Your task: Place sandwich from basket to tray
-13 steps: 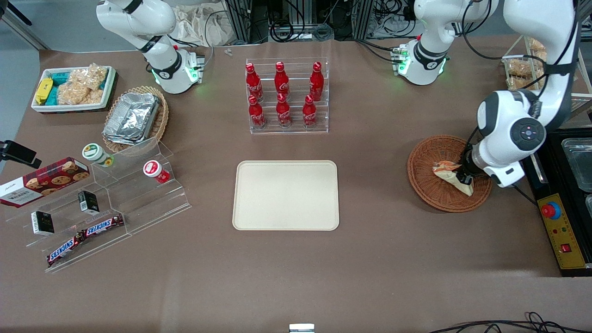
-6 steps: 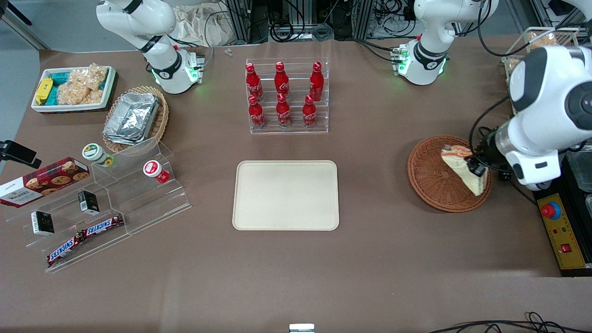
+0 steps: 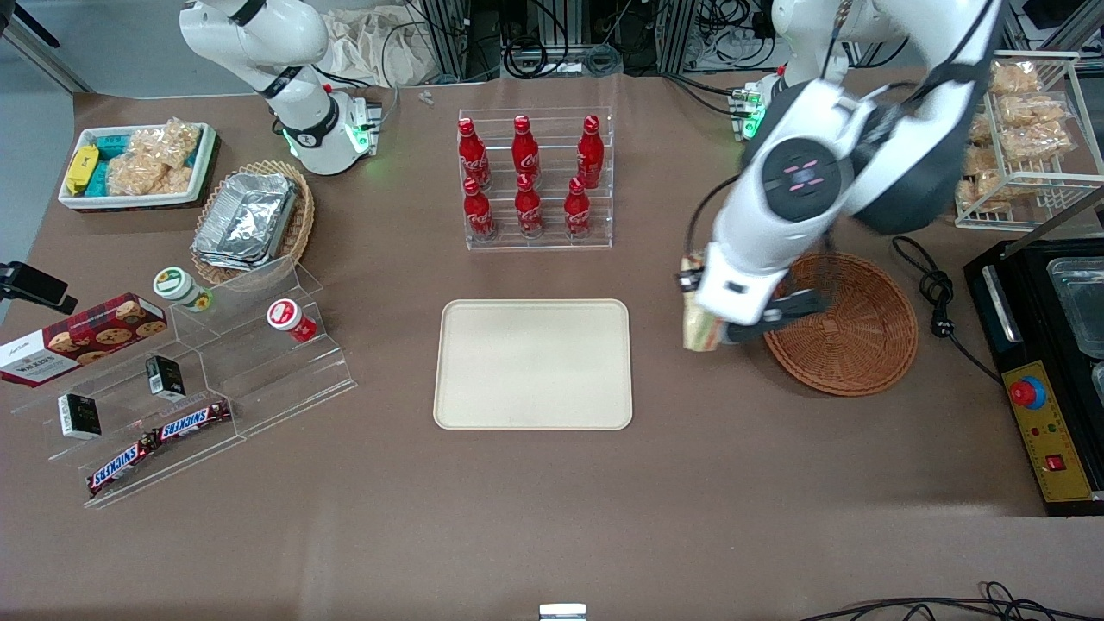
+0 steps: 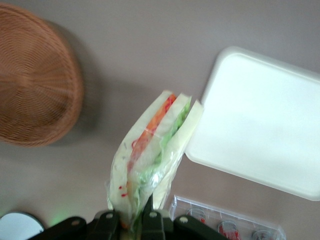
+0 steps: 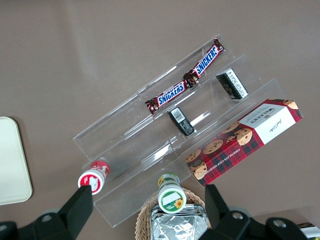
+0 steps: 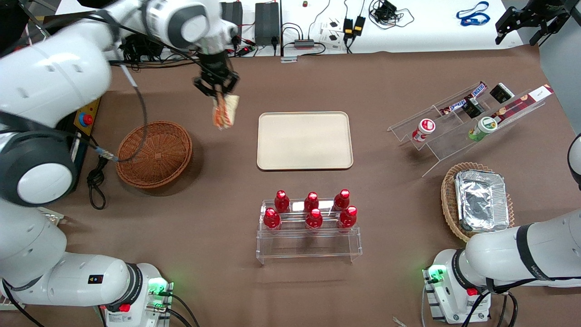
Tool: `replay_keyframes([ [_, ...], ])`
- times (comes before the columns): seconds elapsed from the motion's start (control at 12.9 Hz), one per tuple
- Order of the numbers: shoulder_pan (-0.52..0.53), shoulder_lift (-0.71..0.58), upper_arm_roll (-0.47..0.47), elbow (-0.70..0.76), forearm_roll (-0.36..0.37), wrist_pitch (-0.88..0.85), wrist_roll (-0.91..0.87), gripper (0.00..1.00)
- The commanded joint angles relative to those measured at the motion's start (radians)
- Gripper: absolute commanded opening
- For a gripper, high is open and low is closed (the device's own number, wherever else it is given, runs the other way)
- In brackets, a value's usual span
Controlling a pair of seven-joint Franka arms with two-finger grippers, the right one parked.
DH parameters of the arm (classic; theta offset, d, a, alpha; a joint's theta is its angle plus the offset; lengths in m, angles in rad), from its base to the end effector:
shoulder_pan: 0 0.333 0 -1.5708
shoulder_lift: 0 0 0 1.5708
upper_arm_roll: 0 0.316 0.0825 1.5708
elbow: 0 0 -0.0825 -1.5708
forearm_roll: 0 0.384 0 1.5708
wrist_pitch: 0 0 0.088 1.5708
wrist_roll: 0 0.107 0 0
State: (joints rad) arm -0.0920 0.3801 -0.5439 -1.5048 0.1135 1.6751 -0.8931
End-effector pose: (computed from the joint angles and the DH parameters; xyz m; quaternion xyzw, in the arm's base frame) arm 0.5497 -0.3349 0.4614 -0.9882 -0.1258 0.0847 0.0234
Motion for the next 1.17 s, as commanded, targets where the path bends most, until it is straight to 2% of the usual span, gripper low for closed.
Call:
replay_keyframes([
  [0.0, -0.108, 0.176, -0.015, 0.086, 0.09, 0.073, -0.051, 0.0],
  [0.23, -0.19, 0.314, -0.016, 0.087, 0.3, 0.205, -0.278, 0.0],
  [0.7, -0.239, 0.451, -0.014, 0.087, 0.533, 0.353, -0.574, 0.0],
  [0.78, -0.239, 0.46, -0.014, 0.087, 0.548, 0.354, -0.579, 0.0],
  [0.85, -0.239, 0.464, -0.014, 0.087, 0.548, 0.357, -0.578, 0.27],
  [0.93, -0.239, 0.465, -0.014, 0.087, 0.548, 0.357, -0.569, 0.76],
  [1.01, -0.239, 0.465, -0.014, 0.086, 0.549, 0.357, -0.563, 1.0],
  [1.09, -0.239, 0.462, -0.014, 0.087, 0.549, 0.357, -0.564, 1.0],
])
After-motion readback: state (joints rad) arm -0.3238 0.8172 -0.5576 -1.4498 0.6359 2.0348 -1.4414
